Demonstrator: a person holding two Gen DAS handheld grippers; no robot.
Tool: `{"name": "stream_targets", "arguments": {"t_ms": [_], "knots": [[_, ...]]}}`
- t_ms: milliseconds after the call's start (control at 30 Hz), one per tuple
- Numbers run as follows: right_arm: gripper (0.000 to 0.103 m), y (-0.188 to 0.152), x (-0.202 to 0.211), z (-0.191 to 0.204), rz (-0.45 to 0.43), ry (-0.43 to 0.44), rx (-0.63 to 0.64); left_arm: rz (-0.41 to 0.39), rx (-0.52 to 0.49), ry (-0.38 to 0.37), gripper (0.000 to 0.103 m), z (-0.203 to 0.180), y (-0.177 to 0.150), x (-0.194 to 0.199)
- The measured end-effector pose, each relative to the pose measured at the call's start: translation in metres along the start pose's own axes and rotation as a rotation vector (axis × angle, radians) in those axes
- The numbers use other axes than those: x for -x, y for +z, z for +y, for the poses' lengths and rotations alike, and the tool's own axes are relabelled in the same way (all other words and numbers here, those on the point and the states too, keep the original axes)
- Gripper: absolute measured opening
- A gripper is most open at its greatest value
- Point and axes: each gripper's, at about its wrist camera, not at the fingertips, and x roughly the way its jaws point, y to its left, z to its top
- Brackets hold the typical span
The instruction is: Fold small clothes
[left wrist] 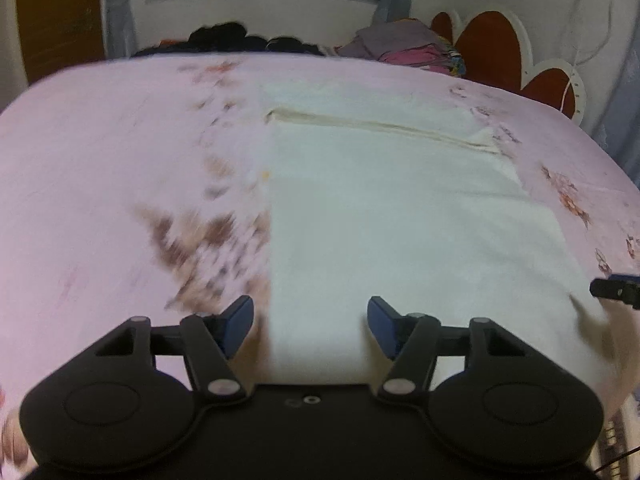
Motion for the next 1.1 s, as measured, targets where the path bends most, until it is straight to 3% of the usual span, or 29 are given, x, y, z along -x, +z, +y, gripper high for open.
{"name": "stream_targets", "arguments": {"t_ms": [200,400,500,533,567,633,700,767,900,1100], "knots": [[0.069,-0.031,0.011,-0.001,0.037,-0.040,-0.023,0.048,0.043,-0.035,0.059,0.015,-0.031,0.013],[0.069,-0.049,0.013,-0.002,0.071,-0.076,-0.065,0.101,0.108,-0.122,0.054,0.015,-0.051,0.009],[0.069,-0.058,0.013,0.000,0.091,-0.064,-0.085,0.123,0.111,-0.164,0.047,0.012,-0.053,0.007],[0.066,-0.060,0.014,0.001,0.092,-0.063,-0.087,0.131,0.110,-0.173,0.045,0.011,-0.053,0.005],[0.052,-0.061,0.014,0.003,0.094,-0.056,-0.088,0.137,0.108,-0.180,0.042,0.011,-0.053,0.004],[0.045,-0.062,0.015,0.004,0.099,-0.039,-0.097,0.148,0.118,-0.195,0.037,0.011,-0.052,0.001],[0.040,-0.061,0.015,0.004,0.102,-0.028,-0.107,0.153,0.123,-0.213,0.025,0.012,-0.049,-0.002],[0.012,-0.060,0.014,0.002,0.103,-0.006,-0.124,0.147,0.120,-0.225,0.008,0.012,-0.047,-0.004],[0.012,-0.052,0.014,0.006,0.090,0.013,-0.123,0.097,0.095,-0.238,0.006,0.010,-0.035,-0.002],[0.012,-0.014,0.025,0.010,0.002,0.067,-0.124,-0.021,0.078,-0.256,0.006,0.009,0.011,0.007]]}}
